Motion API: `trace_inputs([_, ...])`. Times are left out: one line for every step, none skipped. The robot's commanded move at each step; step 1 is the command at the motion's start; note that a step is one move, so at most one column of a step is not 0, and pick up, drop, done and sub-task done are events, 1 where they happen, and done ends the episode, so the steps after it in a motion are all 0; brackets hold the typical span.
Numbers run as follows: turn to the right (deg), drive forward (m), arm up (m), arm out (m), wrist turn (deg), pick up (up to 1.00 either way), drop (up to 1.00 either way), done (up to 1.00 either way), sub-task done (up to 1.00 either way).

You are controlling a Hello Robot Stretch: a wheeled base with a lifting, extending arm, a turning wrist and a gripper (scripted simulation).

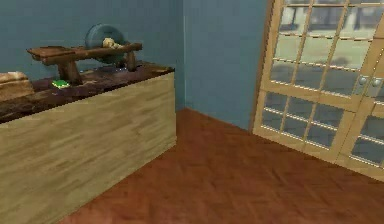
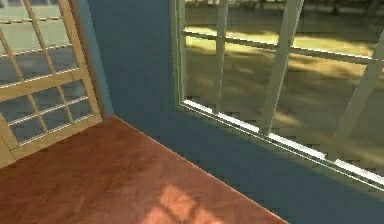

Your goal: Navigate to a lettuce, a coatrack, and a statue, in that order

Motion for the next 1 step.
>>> trace_inputs([-45.0,0.00,0.00,0.00,0.0,0.00,0.00,0.00,0.00])
